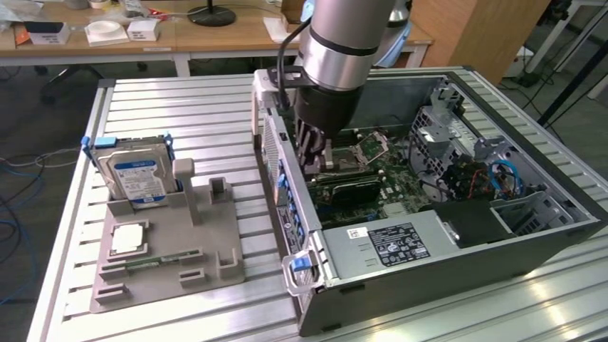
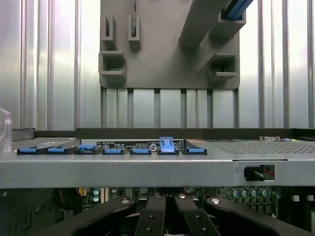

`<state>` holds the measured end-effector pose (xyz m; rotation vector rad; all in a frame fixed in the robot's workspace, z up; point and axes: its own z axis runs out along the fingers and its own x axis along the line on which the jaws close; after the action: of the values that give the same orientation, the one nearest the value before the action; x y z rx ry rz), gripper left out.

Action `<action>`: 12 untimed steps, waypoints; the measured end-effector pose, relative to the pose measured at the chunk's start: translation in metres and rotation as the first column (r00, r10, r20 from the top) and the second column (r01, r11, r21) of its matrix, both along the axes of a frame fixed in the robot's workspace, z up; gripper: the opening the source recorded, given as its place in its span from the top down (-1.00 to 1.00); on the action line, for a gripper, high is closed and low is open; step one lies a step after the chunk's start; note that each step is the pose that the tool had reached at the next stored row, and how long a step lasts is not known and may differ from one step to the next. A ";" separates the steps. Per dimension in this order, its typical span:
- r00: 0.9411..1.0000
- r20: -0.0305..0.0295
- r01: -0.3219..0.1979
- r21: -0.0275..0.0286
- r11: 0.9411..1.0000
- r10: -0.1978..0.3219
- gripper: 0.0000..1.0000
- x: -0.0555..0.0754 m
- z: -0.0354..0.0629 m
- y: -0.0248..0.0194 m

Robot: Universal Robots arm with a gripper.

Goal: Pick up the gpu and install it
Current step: 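Press down on the gpu until it lock into place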

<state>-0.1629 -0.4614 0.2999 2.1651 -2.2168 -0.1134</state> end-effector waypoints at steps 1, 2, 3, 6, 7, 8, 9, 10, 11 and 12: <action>1.000 0.003 0.000 0.005 1.000 0.000 0.79 0.001 0.0005 0.0000; 1.000 0.006 0.000 0.009 1.000 0.000 0.79 0.001 0.0013 0.0000; 1.000 0.008 0.000 0.013 1.000 0.000 0.79 0.002 0.0022 0.0000; 1.000 0.013 0.000 0.026 1.000 0.000 0.79 0.003 0.0048 0.0001; 1.000 0.014 0.000 0.031 1.000 0.000 0.79 0.003 0.0057 0.0001; 1.000 0.016 0.000 0.034 0.999 0.000 0.79 0.003 0.0068 0.0001; 1.000 0.017 0.000 0.037 0.999 0.000 0.79 0.003 0.0090 0.0001; 1.000 0.017 0.000 0.037 0.999 0.000 0.79 0.003 0.0125 0.0001; 1.000 0.017 0.000 0.037 0.999 0.000 0.79 0.003 0.0170 0.0000; 1.000 0.017 0.000 0.038 0.999 0.000 0.79 0.003 0.0215 0.0001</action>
<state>-0.1600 -0.4613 0.3214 2.1931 -2.2417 -0.1383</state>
